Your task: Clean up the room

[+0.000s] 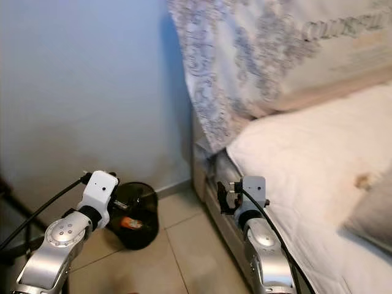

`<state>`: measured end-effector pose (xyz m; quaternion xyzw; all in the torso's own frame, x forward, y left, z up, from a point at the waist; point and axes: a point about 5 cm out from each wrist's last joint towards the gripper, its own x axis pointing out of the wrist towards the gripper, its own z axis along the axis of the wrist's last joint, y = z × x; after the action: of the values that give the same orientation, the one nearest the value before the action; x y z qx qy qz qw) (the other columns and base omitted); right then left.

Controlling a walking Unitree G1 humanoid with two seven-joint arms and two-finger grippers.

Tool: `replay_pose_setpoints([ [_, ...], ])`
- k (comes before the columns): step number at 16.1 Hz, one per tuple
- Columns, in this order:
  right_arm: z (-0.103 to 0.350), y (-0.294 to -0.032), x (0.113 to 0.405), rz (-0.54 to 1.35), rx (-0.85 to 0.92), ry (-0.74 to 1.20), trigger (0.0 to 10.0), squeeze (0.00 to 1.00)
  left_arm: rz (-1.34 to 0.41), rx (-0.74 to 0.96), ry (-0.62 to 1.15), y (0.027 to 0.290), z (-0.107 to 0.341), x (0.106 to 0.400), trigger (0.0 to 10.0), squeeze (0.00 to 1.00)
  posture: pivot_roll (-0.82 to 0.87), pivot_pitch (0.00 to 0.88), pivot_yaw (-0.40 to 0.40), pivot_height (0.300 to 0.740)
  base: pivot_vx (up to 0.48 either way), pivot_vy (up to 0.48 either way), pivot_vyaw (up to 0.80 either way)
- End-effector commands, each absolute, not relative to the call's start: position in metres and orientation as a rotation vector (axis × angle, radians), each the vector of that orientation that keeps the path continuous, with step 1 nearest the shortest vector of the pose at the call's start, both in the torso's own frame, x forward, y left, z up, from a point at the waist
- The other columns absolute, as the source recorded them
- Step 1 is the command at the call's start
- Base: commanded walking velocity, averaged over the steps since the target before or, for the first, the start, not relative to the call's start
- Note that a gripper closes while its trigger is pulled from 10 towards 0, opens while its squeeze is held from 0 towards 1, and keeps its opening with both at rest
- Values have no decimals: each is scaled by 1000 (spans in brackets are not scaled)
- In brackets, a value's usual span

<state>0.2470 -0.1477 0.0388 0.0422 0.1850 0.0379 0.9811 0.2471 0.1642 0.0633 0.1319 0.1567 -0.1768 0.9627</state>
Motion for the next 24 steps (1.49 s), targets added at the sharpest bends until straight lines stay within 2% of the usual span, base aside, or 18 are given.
replay_pose_setpoints([
  [1,44,-144,251,85,81,345,10000,0,-337,276,316,168,64,248,10000,0,53,0,26,740,0,0,-788],
  [8,46,-146,254,81,74,343,10000,0,-317,265,308,168,65,250,10000,0,53,0,18,740,0,0,-788],
  [14,53,-149,260,30,67,300,10000,0,-229,167,301,172,71,257,10000,0,62,0,13,740,0,0,-788],
  [24,60,-159,263,-61,65,263,10000,0,-129,219,214,181,78,266,10000,0,55,0,24,740,0,0,-786],
])
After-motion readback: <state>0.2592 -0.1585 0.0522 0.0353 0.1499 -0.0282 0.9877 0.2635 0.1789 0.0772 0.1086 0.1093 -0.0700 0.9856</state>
